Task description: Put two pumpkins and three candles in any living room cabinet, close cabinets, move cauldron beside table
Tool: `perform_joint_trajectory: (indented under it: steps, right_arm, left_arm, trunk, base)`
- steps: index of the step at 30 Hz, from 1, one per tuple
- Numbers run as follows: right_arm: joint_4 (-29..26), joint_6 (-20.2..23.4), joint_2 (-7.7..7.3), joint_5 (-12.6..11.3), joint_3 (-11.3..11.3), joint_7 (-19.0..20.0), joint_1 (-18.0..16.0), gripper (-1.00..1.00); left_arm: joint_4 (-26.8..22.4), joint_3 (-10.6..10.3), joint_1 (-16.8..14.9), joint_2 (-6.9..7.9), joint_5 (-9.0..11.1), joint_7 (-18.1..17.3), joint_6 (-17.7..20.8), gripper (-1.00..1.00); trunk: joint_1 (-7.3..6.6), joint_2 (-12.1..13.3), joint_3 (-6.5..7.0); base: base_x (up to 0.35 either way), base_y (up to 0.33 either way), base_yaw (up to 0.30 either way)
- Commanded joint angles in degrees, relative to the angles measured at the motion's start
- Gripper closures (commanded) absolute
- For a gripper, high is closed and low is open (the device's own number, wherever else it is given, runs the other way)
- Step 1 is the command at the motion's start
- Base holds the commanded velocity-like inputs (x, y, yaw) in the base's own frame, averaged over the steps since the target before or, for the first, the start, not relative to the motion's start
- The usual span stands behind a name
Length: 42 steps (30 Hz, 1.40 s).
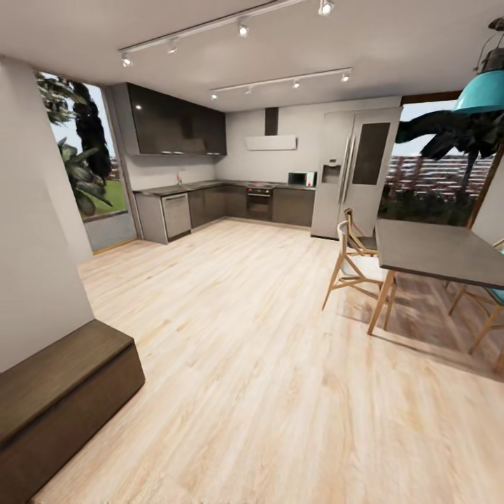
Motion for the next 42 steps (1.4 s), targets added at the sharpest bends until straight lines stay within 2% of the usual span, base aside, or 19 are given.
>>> perform_joint_trajectory:
  steps: [1, 16, 23, 26, 32, 37, 42]
  right_arm:
    - [0.01, -0.17, 0.01, 0.09, 0.0, -0.05, -0.01, -1.0]
    - [-0.16, -0.35, 0.02, 0.18, 0.03, 0.02, -0.04, -1.0]
    - [-0.01, -6.41, 0.09, 0.01, 0.03, -0.06, -0.01, -1.0]
    - [0.0, -7.12, 0.11, -0.15, 0.01, -0.06, -0.01, -1.0]
    - [0.04, -7.36, 0.57, -0.54, -0.05, -0.18, -0.02, -1.0]
    - [0.09, -7.77, 1.85, -0.73, -0.24, -0.31, -0.01, -1.0]
    - [0.16, -8.98, 2.06, -0.6, -0.26, -0.33, -0.01, -1.0]
  left_arm:
    - [0.0, -0.02, -0.03, 0.0, -0.02, -0.02, -0.01, -1.0]
    - [0.0, -0.07, -0.03, 0.0, 0.03, -0.11, -0.01, -1.0]
    - [0.0, -0.1, -0.03, 0.0, 0.03, -0.11, -0.01, -1.0]
    - [0.0, -0.1, -0.03, 0.0, 0.02, -0.11, -0.01, -1.0]
    - [0.0, -0.1, -0.03, 0.0, -0.04, -0.11, -0.01, -1.0]
    - [0.0, -0.1, -0.03, 0.0, -0.06, -0.11, -0.01, -1.0]
    - [0.0, -0.18, -0.03, 0.08, -0.06, -0.11, -0.05, -1.0]
  trunk:
    - [0.0, -0.03, -0.11]
    - [0.0, -0.03, -0.93]
    - [0.0, -0.03, -1.38]
    - [0.0, -0.03, -1.57]
    - [0.0, -0.03, -1.9]
    - [0.0, -0.03, -2.12]
    - [0.0, -0.03, -2.29]
  base:
    - [-0.006, -0.001, 0.247]
    - [-0.001, 0.0, 0.245]
    - [0.0, 0.0, 0.231]
    - [0.0, 0.0, 0.232]
    - [0.0, 0.0, 0.241]
    - [0.0, 0.0, 0.252]
    - [0.0, 0.0, 0.267]
